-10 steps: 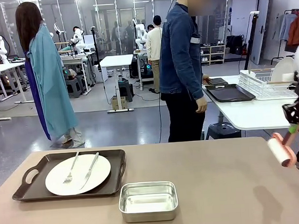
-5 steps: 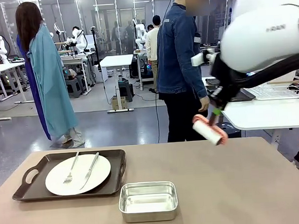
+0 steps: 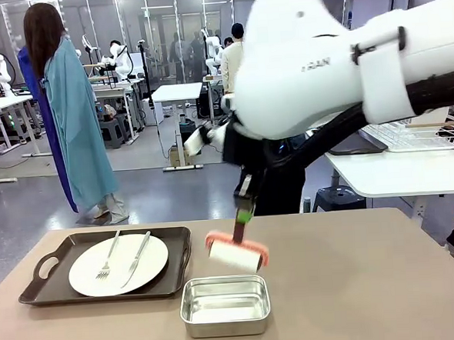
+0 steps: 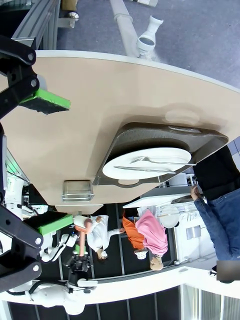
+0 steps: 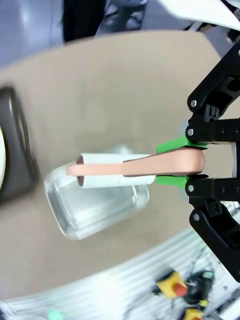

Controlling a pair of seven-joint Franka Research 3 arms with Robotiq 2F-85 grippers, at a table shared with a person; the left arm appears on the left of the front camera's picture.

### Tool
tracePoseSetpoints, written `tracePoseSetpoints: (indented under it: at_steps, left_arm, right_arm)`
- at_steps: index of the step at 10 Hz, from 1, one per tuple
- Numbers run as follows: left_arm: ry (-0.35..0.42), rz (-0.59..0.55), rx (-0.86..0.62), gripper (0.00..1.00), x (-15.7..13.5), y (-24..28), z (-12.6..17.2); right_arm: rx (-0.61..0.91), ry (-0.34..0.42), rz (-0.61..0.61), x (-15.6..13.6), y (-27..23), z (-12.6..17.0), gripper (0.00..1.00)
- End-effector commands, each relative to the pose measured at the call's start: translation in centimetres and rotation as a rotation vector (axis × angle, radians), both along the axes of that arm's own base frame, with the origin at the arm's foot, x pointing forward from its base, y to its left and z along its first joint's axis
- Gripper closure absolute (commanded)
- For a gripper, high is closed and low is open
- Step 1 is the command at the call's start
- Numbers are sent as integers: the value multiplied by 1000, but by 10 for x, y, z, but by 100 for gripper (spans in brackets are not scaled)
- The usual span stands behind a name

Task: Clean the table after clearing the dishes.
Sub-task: Place the Lint Roller back on top of the Airtight Container.

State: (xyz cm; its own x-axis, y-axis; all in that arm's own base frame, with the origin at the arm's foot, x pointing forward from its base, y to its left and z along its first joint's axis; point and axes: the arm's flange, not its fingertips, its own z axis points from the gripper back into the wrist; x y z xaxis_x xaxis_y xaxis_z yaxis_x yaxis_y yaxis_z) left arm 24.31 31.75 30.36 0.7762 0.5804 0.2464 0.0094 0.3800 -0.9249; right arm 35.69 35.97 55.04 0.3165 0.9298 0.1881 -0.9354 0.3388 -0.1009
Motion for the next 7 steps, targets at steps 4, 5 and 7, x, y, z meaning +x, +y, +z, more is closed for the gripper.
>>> tracePoseSetpoints:
  at_steps: [4,5,7]
  left_arm:
    - [-11,-11,3,0,-3,1,0]
    - [-11,-11,3,0,-3,1,0]
    - [-11,-11,3,0,-3,1,0]
  right_arm:
    - [-44,99,59,-16,23,-9,78]
    - [-44,99,59,-16,23,-9,78]
    - [-44,99,59,-16,23,-9,78]
